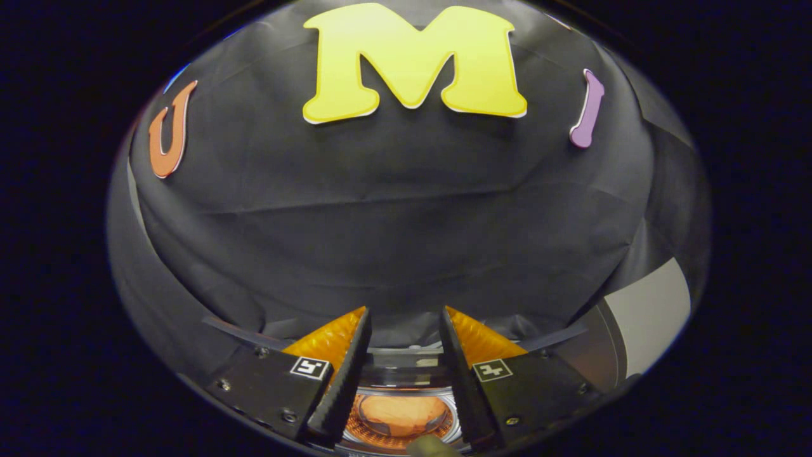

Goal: Put the clothes into the washing machine and then close the washing machine lid.

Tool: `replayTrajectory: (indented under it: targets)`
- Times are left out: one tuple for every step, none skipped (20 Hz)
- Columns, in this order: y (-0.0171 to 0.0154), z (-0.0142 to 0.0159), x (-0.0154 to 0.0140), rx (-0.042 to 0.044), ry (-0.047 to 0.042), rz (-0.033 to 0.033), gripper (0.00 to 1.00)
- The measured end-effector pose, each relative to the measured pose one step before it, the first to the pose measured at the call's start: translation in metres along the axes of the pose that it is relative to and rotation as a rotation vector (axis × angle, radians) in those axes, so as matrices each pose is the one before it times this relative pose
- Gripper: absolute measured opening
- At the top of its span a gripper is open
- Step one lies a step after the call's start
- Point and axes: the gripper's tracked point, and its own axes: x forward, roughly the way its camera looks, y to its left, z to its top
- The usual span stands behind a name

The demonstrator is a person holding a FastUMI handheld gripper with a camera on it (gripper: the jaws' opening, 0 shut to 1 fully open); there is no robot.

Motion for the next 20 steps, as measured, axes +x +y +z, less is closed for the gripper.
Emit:
replayTrajectory:
  targets:
    - [-0.00046,-0.00184,-0.00372,0.00317,-0.00703,0.00417,0.68]
    - [0.00035,-0.00066,-0.00205,-0.00449,-0.01161,0.00380,0.68]
    - [-0.00092,-0.00222,-0.00157,-0.00954,-0.00905,0.00203,0.68]
    - [0.00038,0.00046,-0.00468,-0.00370,-0.00418,-0.00003,0.68]
    - [-0.00033,-0.00351,-0.00062,-0.00023,-0.00327,-0.00096,0.68]
    - [-0.00009,-0.00153,-0.00305,-0.00111,-0.00378,-0.00093,0.68]
    - [-0.00020,0.00116,0.00218,-0.00144,-0.00328,-0.00119,0.68]
    - [-0.00020,-0.00004,-0.00018,-0.00012,-0.00166,-0.00043,0.68]
    - [0.00030,-0.00093,-0.00162,0.00020,-0.00163,-0.00031,0.68]
    - [-0.00001,0.00014,0.00021,-0.00071,-0.00312,0.00015,0.68]
    - [-0.00006,-0.00036,-0.00021,0.00194,-0.00351,0.00143,0.68]
    - [0.00047,0.00075,-0.00035,0.00612,-0.00500,0.00272,0.68]
    - [0.00114,0.00087,0.00089,-0.00347,-0.00662,0.00304,0.68]
    - [-0.00057,0.00058,-0.00004,-0.00473,-0.00362,0.00184,0.68]
    - [-0.00067,-0.00060,0.00093,-0.00352,-0.00006,0.00025,0.68]
    - [-0.00013,-0.00030,0.00035,0.00002,0.00123,-0.00028,0.68]
    - [-0.00010,-0.00088,-0.00088,0.00019,0.00287,-0.00068,0.68]
    - [0.00024,-0.00098,-0.00064,-0.00045,0.00232,-0.00031,0.68]
    - [-0.00124,-0.00044,0.00165,0.00073,0.00129,0.00039,0.68]
    - [-0.00023,0.00011,0.00002,0.00638,0.00204,0.00240,0.68]
